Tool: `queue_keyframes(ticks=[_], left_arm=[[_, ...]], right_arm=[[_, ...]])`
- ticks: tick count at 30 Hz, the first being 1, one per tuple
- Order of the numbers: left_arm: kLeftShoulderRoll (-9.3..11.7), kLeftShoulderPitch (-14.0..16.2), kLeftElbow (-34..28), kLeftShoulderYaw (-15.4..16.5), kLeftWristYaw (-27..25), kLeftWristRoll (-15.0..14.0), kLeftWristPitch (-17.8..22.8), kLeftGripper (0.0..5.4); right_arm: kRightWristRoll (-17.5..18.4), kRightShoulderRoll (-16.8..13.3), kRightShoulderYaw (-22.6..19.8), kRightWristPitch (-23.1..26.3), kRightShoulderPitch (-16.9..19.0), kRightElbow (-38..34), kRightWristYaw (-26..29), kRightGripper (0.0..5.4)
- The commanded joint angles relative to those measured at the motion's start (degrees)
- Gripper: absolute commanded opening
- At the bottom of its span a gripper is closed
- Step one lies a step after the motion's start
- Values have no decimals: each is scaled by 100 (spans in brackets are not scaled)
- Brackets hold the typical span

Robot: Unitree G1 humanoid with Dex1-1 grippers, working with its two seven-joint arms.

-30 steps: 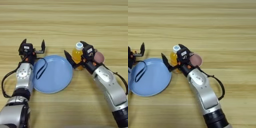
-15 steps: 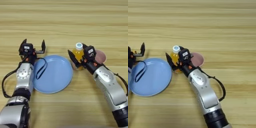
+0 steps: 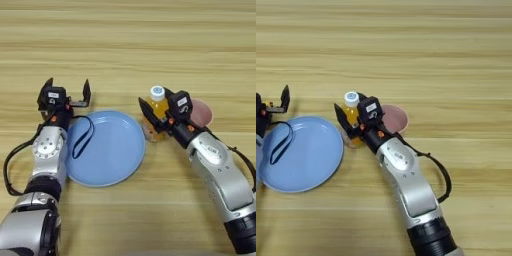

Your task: Move the objects on the table

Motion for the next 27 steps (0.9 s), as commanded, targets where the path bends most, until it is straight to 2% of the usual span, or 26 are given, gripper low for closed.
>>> queue_keyframes(ticks=[1,11,22,27], left_arm=[[18,32,-40,-31,18,72,15,540],[21,11,13,-31,22,81,8,540],[21,-1,40,-30,40,93,6,540],[24,-4,43,-22,46,88,8,540]], right_arm=[[48,66,-72,-63,-62,-185,3,308],[85,72,-112,-46,-39,-443,-5,290],[140,109,-143,3,-21,-670,-4,167],[137,115,-152,9,-30,-592,-10,164]])
